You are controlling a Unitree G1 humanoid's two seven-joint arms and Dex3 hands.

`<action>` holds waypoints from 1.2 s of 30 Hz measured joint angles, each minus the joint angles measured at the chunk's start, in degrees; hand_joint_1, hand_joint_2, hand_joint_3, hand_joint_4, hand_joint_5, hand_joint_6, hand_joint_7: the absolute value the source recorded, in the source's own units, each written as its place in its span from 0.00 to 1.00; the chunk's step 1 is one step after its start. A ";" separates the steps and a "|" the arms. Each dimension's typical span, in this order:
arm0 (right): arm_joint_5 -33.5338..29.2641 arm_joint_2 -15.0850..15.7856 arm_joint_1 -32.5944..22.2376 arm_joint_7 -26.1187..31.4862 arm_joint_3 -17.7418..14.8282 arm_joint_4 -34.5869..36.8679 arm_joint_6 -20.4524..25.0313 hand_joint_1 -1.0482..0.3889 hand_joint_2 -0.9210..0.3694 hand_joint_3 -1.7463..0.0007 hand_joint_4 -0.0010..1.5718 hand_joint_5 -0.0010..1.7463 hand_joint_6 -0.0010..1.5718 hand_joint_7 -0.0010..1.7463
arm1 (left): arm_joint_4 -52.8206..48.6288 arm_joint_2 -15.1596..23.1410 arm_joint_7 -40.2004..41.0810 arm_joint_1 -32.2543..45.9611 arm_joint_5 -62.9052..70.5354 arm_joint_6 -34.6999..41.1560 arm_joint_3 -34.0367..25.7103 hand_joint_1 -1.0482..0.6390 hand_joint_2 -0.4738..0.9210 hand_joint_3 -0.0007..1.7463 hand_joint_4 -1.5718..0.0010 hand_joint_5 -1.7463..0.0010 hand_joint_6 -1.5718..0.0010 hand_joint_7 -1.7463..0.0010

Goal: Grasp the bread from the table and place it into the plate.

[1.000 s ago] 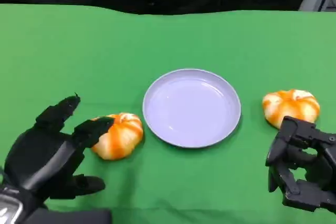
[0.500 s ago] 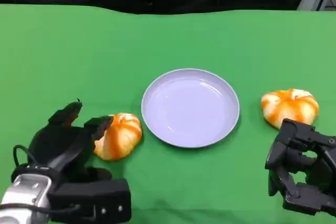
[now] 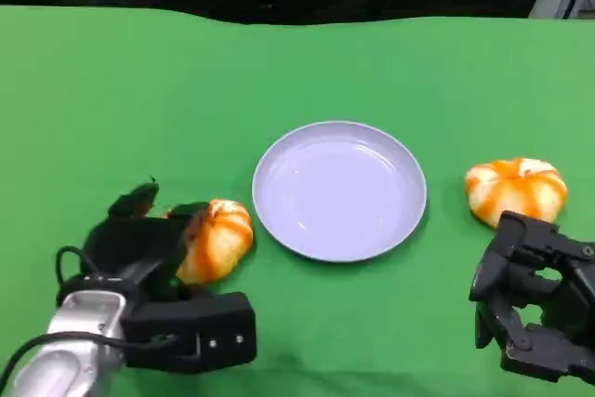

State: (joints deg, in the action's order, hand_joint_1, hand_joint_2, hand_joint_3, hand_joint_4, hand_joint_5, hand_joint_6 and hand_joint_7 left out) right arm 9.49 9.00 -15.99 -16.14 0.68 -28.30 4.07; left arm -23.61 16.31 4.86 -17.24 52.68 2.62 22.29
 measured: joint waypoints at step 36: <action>0.04 -0.04 -0.63 0.01 -0.04 -1.10 -0.91 0.70 0.19 0.39 0.50 1.00 0.42 0.89 | -19.25 -4.83 3.71 -11.14 -9.65 1.09 3.64 0.16 1.00 0.35 0.87 0.97 0.79 0.99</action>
State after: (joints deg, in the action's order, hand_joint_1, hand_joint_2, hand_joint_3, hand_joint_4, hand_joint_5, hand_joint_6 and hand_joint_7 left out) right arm 9.53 8.96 -16.62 -16.13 0.63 -29.41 3.16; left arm -42.86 11.48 8.57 -28.38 43.03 3.71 25.92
